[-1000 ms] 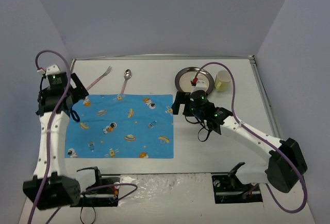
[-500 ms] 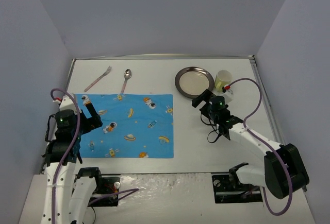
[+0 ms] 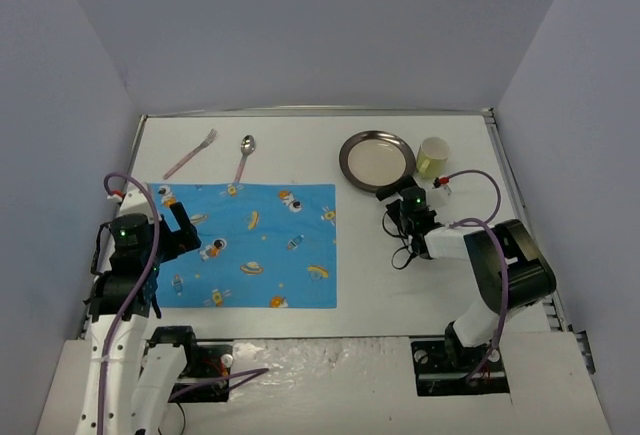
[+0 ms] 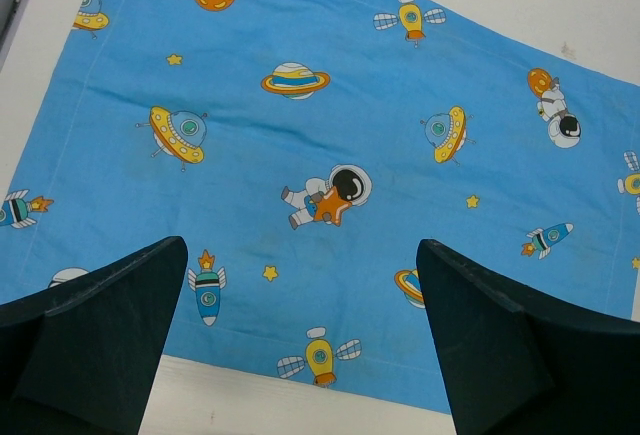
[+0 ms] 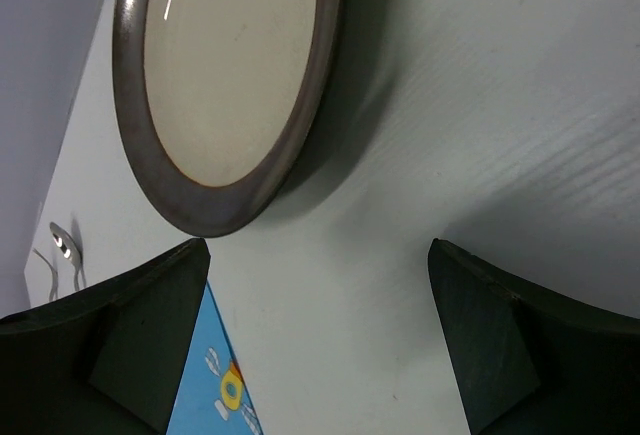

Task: Set the dinner table for one person

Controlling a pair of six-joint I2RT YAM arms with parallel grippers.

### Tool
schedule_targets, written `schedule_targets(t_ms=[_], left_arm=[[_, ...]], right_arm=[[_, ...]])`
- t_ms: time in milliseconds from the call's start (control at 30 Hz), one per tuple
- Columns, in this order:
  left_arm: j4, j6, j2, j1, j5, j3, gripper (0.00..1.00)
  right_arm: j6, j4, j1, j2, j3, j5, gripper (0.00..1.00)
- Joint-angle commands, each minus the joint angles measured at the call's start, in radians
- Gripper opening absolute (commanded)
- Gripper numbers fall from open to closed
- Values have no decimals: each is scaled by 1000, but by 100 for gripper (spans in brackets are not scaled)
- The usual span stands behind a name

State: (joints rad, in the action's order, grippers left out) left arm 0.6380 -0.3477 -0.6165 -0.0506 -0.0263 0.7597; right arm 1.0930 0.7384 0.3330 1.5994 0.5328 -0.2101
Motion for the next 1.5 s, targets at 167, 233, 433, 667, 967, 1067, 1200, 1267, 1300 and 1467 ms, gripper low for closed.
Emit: schedule_targets(t_ms=[167, 233, 433, 667, 967, 1067, 1200, 1267, 1300, 1467], left_arm=[[-63, 13, -6, 8, 14, 38, 97], [-60, 13, -6, 9, 16, 39, 97], [-56, 15, -6, 9, 17, 41, 97], [-54, 16, -6, 9, 17, 41, 97], [-52, 16, -9, 9, 17, 39, 97], [-51, 16, -9, 8, 17, 39, 97], [-51, 16, -8, 9, 16, 39, 97], [-51, 16, -8, 9, 17, 39, 97], [-51, 16, -8, 9, 17, 39, 97], [-51, 18, -11, 8, 41, 38, 97]], right_arm=[[85, 200, -19, 156, 128, -58, 88], [126, 216, -27, 196, 144, -50, 87], [248, 254, -32, 281, 163, -58, 81], [328, 240, -33, 333, 181, -62, 65], [370, 291, -46, 370, 153, -43, 15], [390, 348, -51, 379, 128, -35, 3], [420, 485, -54, 389, 86, -12, 0], [436, 552, -54, 384, 61, -1, 0], [442, 579, -54, 381, 47, 6, 0], [409, 665, -54, 303, 30, 53, 0]])
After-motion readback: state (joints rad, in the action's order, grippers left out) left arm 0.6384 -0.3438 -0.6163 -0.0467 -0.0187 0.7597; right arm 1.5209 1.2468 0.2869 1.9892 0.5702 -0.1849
